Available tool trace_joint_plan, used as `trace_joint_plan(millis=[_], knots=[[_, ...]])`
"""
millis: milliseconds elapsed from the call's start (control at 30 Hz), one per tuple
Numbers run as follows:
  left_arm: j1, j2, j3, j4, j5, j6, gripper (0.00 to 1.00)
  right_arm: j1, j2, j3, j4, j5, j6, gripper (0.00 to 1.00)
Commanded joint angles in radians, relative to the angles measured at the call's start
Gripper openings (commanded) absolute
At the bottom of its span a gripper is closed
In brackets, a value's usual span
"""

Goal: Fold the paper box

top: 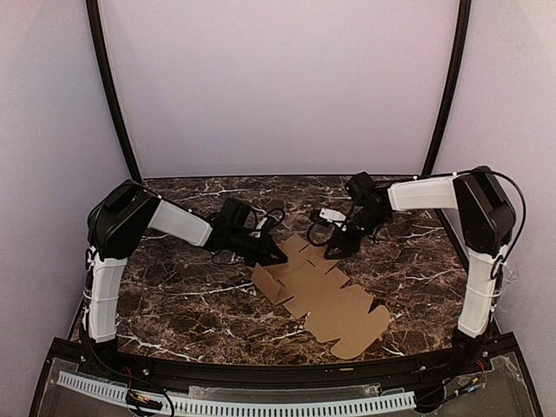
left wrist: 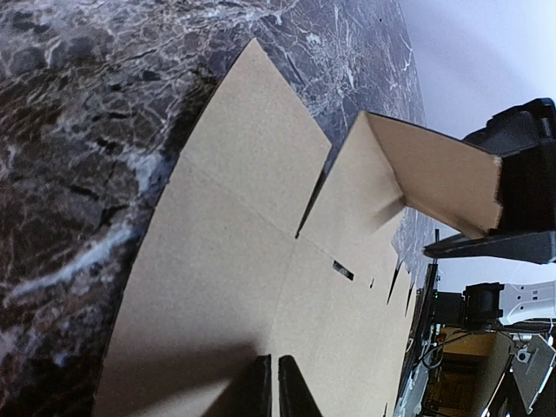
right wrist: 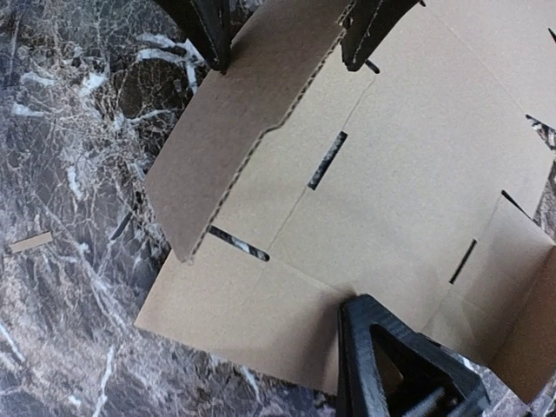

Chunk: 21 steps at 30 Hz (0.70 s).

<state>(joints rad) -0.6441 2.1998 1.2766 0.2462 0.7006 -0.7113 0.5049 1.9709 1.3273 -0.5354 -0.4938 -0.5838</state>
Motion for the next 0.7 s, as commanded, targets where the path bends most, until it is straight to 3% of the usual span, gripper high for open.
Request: trace_joint_plan(millis=[0, 433, 667], knots=[[-0.001, 0.024, -0.016, -0.044, -0.021, 0.003, 0.05, 0.008, -0.096, 0.0, -0.011, -0.096, 0.032, 0.43], [-0.002, 0.028, -0.018, -0.047, -0.022, -0.006, 0.05, 0.008, 0.023, 0.013, -0.019, -0.21, 0.069, 0.42], [-0.001, 0.028, -0.003, -0.058, -0.023, -0.001, 0.05, 0.009, 0.089, 0.018, -0.034, -0.213, 0.079, 0.47]])
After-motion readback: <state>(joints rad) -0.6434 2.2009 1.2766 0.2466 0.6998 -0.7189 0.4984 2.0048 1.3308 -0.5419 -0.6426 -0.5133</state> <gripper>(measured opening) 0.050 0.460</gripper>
